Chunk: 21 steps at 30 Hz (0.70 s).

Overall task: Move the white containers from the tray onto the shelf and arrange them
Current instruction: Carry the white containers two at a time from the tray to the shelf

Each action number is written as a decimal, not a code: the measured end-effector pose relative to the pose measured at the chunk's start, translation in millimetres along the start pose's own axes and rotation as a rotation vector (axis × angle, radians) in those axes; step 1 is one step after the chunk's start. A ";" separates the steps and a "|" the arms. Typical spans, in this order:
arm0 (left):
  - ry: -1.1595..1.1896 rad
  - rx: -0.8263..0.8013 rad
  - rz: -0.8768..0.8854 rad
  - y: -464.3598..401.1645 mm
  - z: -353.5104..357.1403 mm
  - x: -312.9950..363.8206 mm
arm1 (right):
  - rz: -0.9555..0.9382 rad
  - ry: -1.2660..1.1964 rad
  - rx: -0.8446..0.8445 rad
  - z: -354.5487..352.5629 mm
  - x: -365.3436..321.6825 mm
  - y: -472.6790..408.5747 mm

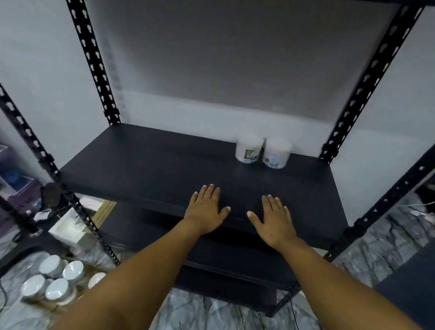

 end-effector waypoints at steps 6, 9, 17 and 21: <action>0.035 0.006 -0.091 68.6 2.8 -44.9 | -0.069 -0.028 -0.056 22.5 -55.0 40.1; 0.027 0.039 -0.128 95.8 -1.6 -70.4 | -0.130 -0.025 -0.075 29.1 -88.2 51.6; 0.060 0.120 -0.292 160.2 -14.1 -166.6 | -0.307 -0.018 -0.124 52.8 -198.9 66.9; 0.099 0.172 -0.391 190.3 -27.2 -223.5 | -0.386 -0.013 -0.155 71.6 -260.6 68.4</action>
Point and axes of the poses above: each hand's wrist, its own y-axis away from the middle knuckle, its own z-axis out of the palm, x = y × z, the point moved 9 cm from there along -y, towards the middle knuckle, and after that the axes turned 6 degrees about y, right-handed, at the moved point
